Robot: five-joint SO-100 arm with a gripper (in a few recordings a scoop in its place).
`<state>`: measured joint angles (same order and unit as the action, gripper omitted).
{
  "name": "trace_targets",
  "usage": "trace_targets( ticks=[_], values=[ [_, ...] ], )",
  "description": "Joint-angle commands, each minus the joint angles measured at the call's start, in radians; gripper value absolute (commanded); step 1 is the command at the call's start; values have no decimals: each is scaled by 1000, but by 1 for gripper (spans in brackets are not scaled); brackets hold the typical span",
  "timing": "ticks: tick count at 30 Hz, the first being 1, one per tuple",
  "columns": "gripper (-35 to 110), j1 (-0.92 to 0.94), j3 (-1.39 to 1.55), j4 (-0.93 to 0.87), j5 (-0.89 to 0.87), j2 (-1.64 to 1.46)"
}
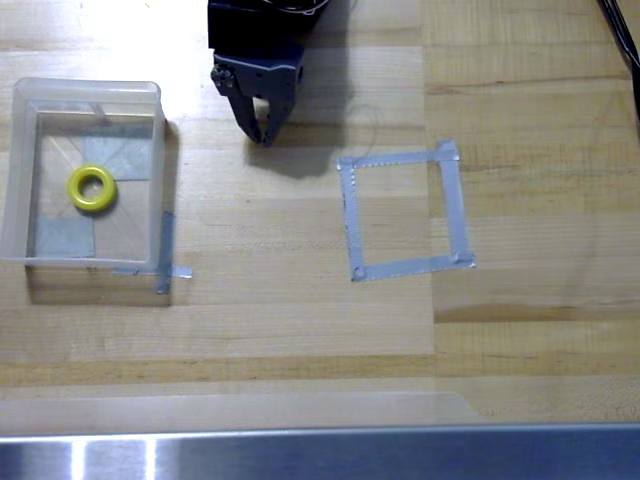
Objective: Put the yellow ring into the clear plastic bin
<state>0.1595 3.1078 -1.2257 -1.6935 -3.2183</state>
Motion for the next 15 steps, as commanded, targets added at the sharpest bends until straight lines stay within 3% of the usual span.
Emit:
trace_targets(
  ticks=[1,9,15],
  values=[
    [1,9,-11,-15,-15,-3],
    [1,8,-11,-173,-17,-5],
    [1,6,-11,-186,-5,-6]
  ],
)
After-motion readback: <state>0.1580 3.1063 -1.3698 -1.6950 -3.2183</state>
